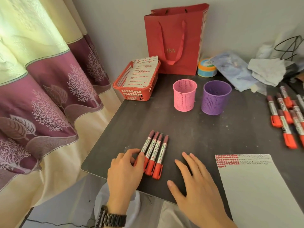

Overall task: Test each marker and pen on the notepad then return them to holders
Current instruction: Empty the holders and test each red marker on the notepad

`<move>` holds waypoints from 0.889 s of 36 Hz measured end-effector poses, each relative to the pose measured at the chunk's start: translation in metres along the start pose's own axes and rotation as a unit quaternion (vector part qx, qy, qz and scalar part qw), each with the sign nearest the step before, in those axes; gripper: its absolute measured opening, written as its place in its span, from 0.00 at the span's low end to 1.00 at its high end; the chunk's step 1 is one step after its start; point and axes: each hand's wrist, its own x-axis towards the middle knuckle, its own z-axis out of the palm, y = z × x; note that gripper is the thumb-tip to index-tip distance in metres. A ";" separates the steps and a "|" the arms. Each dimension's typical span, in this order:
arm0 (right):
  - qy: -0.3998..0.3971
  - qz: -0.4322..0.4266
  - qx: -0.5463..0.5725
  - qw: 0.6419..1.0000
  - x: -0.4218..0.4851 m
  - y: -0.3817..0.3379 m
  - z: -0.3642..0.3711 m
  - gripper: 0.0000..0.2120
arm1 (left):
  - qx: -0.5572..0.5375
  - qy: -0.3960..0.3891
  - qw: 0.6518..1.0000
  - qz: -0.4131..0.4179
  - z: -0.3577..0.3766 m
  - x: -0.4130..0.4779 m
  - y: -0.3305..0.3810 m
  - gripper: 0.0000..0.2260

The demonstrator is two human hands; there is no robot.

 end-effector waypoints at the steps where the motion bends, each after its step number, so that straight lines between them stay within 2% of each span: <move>1: 0.002 0.000 0.000 1.000 0.000 0.000 0.000 0.30 | 0.004 0.009 1.000 0.004 0.001 -0.002 0.001 0.17; 4: 0.000 -0.001 0.003 1.000 0.000 0.000 0.000 0.30 | 0.017 0.039 0.998 0.047 0.006 -0.009 0.005 0.25; 8: -0.004 -0.008 0.017 1.000 0.000 0.002 0.001 0.31 | 0.030 -0.014 0.985 0.170 0.016 -0.018 0.008 0.31; 10: 0.002 -0.013 0.016 1.000 -0.001 0.003 0.001 0.30 | 0.058 -0.036 0.977 0.202 0.022 -0.020 0.007 0.31; 17: 0.024 -0.019 0.030 0.999 -0.001 0.002 0.001 0.29 | 0.080 -0.045 0.975 0.203 0.032 -0.024 0.004 0.28; 23: -0.016 -0.010 0.057 0.998 0.000 0.003 0.000 0.31 | 0.088 -0.052 0.974 0.204 0.031 -0.023 0.006 0.28; 26: -0.043 -0.023 0.132 0.990 0.003 0.009 0.003 0.32 | 0.094 -0.058 0.974 0.199 0.028 -0.022 0.012 0.27; 30: -0.063 -0.017 0.279 0.958 0.003 0.029 -0.020 0.27 | 0.137 -0.061 0.968 0.201 0.020 -0.012 0.031 0.30; 32: -0.036 -0.005 0.327 0.944 0.000 0.047 -0.041 0.26 | 0.137 -0.069 0.963 0.220 0.020 -0.008 0.043 0.30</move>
